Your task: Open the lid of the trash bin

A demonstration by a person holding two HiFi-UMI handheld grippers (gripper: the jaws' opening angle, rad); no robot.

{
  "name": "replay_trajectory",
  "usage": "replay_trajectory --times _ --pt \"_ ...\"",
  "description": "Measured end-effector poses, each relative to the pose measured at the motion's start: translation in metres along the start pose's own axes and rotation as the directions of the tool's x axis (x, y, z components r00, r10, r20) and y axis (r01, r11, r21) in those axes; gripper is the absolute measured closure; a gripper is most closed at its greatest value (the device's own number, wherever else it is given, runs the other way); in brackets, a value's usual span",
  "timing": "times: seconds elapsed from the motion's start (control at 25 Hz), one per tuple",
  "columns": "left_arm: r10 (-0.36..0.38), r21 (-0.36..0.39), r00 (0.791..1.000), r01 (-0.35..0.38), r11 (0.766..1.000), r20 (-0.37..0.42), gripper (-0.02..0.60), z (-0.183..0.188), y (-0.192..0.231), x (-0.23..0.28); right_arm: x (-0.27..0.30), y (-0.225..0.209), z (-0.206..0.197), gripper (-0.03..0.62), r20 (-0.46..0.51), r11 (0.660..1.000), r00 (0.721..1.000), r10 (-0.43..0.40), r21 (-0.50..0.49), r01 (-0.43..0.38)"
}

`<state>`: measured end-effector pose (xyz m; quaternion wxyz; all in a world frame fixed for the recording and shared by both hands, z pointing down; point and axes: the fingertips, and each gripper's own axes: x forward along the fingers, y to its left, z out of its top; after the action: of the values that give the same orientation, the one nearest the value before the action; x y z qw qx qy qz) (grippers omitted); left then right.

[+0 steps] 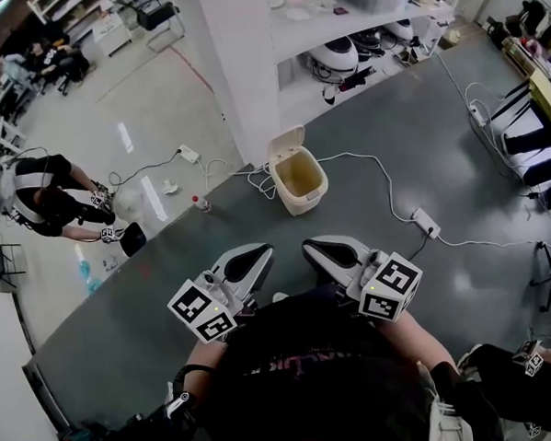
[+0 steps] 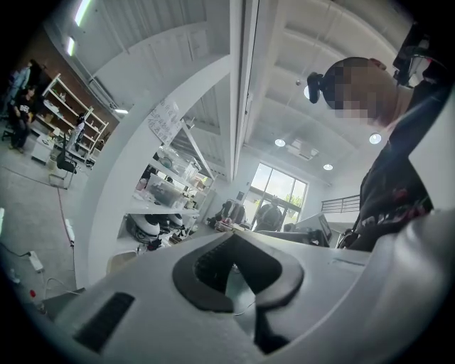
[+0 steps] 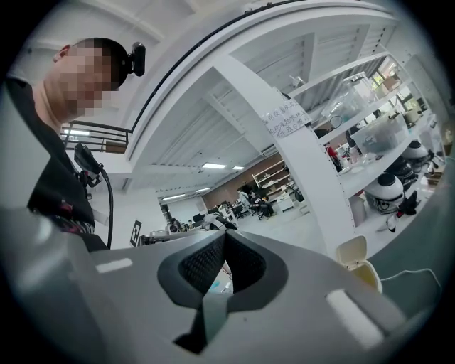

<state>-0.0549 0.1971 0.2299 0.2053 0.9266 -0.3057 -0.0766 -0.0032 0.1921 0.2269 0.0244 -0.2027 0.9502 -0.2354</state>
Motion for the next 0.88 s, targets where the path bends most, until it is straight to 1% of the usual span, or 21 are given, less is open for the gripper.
replay_trajectory --times 0.88 --pt "0.010 -0.016 1.000 -0.010 1.000 0.008 0.580 -0.0035 0.0046 0.0028 0.0027 -0.0054 -0.0073 0.586 -0.029 1.000 1.000 0.012 0.019 -0.011"
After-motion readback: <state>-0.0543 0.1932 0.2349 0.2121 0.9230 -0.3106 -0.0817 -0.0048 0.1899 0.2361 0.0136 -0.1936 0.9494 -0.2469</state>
